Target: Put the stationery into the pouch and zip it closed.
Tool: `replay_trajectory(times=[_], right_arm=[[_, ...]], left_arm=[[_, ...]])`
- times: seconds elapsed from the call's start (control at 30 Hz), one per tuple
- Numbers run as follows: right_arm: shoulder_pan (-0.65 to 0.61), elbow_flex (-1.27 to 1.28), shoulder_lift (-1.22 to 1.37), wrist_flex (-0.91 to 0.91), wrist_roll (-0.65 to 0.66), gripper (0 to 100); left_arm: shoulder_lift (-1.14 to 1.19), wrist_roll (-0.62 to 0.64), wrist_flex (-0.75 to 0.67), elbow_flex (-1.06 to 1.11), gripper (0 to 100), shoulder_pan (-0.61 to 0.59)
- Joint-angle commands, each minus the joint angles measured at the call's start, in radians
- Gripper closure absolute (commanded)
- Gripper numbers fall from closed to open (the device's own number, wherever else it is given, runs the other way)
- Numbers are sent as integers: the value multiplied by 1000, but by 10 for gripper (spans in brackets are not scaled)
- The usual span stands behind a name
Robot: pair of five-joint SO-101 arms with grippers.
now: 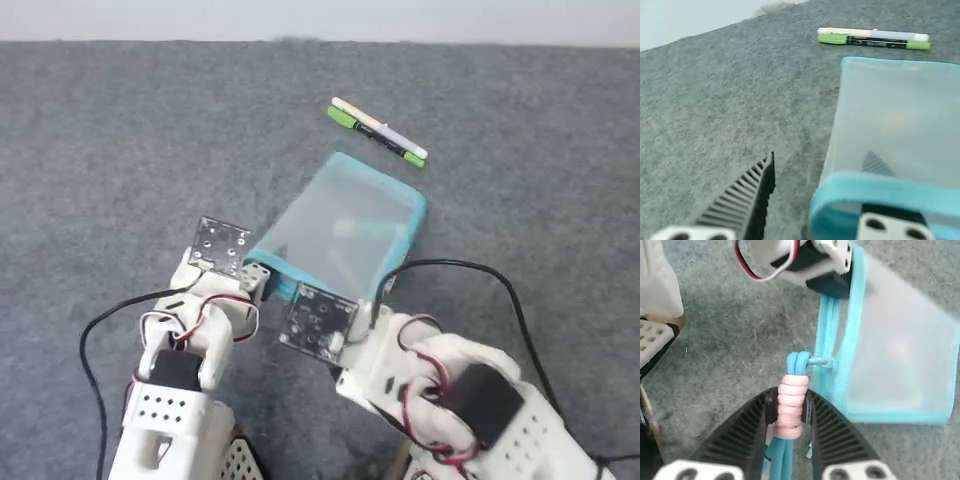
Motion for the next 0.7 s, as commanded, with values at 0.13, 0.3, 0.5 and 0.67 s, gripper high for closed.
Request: replay_trajectory(times=[0.13, 0.3, 0.5, 0.67], right_arm=[[-10, -54, -13, 16, 15, 993], [91, -61, 25, -1, 17, 993], [202, -78, 162, -79, 41, 993], [274, -180, 348, -134, 41, 993]], left_arm=[[2, -5, -34, -24, 987, -14], [2, 89, -34, -76, 990, -166], [2, 152, -34, -87, 990, -278], [2, 153, -31, -87, 990, -336]])
